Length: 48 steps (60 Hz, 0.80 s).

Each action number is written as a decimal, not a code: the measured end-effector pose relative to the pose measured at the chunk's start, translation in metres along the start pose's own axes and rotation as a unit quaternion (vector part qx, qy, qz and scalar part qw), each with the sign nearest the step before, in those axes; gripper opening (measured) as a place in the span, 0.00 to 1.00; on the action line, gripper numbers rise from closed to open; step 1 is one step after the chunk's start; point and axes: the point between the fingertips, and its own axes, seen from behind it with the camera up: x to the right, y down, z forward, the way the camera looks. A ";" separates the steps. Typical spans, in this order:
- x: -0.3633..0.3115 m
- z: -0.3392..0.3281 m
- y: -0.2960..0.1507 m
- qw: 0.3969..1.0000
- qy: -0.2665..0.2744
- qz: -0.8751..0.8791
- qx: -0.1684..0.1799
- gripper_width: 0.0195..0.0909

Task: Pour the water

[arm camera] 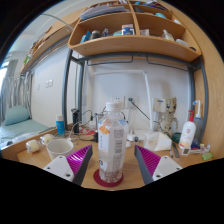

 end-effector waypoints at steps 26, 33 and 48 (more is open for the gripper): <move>0.013 -0.153 0.006 0.995 0.095 0.033 -0.014 0.94; 0.019 -0.173 -0.002 0.994 0.110 0.022 0.001 0.95; 0.034 -0.193 -0.013 0.991 0.128 0.021 0.021 0.94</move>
